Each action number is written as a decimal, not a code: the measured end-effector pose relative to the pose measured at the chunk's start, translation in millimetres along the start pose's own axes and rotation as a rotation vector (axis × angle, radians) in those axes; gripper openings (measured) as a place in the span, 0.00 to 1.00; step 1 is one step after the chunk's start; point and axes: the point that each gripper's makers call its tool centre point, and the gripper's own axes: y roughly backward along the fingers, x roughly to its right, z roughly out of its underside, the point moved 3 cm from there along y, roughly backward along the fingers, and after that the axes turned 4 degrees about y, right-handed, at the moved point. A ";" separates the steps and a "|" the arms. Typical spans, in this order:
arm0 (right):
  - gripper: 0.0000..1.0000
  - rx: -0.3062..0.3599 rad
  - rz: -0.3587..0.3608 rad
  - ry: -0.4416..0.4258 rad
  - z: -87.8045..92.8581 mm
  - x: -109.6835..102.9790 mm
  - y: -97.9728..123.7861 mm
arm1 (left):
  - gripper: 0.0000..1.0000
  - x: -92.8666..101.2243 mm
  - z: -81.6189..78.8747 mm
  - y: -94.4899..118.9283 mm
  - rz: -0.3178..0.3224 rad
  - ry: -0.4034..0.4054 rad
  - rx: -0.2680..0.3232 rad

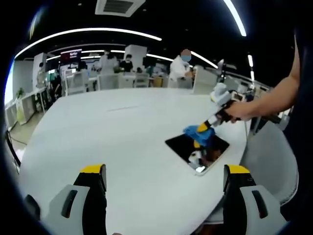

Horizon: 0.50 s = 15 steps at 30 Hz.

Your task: Wipe the mirror surface with the cleaning cloth until all visible marks leave the cleaned area.

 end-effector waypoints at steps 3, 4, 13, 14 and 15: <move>0.00 -0.007 -0.014 0.005 -3.4 -9.6 -5.0 | 1.00 -1.8 1.2 1.6 -0.006 0.003 0.000; 0.00 -0.010 -0.019 0.010 -5.2 -12.9 -7.4 | 1.00 -2.1 1.7 2.3 -0.008 0.005 0.000; 0.00 -0.026 -0.062 0.026 -14.5 -39.9 -21.6 | 1.00 -2.8 6.0 5.0 -0.010 -0.001 -0.013; 0.00 -0.027 -0.066 0.030 -15.7 -43.4 -23.5 | 1.00 -2.8 5.8 5.2 -0.011 0.000 -0.012; 0.00 -0.027 -0.070 0.034 -16.9 -46.9 -25.4 | 1.00 -2.9 5.7 5.6 -0.011 0.001 -0.011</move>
